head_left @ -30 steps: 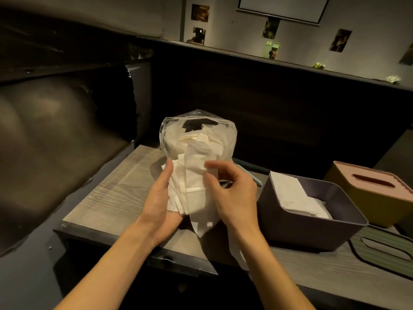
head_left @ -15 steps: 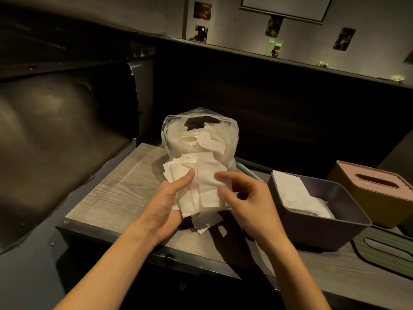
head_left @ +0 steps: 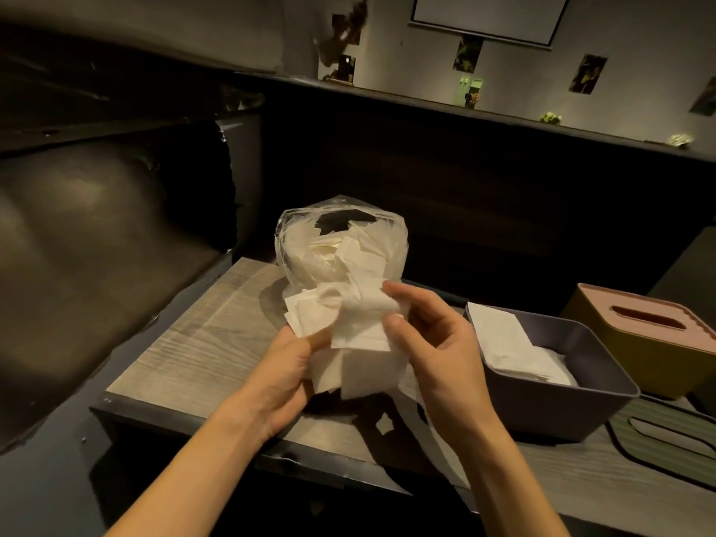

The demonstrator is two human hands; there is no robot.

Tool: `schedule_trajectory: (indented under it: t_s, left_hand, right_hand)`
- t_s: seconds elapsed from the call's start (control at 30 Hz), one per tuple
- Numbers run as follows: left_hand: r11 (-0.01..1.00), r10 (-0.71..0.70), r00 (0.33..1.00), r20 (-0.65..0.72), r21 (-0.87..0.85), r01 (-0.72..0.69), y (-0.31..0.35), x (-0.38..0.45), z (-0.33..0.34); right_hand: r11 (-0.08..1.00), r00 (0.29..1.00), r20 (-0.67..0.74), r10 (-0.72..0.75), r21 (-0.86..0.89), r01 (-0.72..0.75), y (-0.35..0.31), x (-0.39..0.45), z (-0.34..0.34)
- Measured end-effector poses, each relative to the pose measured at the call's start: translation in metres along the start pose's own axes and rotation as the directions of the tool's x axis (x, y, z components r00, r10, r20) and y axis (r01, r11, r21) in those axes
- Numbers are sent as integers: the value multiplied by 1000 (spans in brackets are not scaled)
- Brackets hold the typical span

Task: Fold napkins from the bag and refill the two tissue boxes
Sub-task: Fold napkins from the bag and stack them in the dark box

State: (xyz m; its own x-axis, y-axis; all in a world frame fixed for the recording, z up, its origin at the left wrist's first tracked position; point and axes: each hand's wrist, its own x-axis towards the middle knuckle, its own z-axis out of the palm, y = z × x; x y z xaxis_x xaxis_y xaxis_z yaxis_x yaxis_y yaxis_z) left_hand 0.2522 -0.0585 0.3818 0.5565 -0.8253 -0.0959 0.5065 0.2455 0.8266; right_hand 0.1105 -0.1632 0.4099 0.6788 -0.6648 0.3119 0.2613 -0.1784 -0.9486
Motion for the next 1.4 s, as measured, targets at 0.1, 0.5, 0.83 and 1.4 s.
schedule_trajectory:
  t_s: [0.1,0.5,0.83,1.4]
  left_hand:
    - [1000,9,1000,27,-30,-8,-2,-3,0]
    - [982,-66,997,46,-176,73,11,-5,4]
    - [992,-51,999,-13,-112,49,6,1,2]
    - [993,-55,997,55,-100,60,10,-3,2]
  right_hand:
    - [994,996,71,55,-101,-48,2,5,7]
    - [833,1000,-8,-25,-553,17,13,14,15]
    - [935,988,-136,-77,-355,24,9,29,7]
    - [834,991,-6,-132,-541,108,8,18,13]
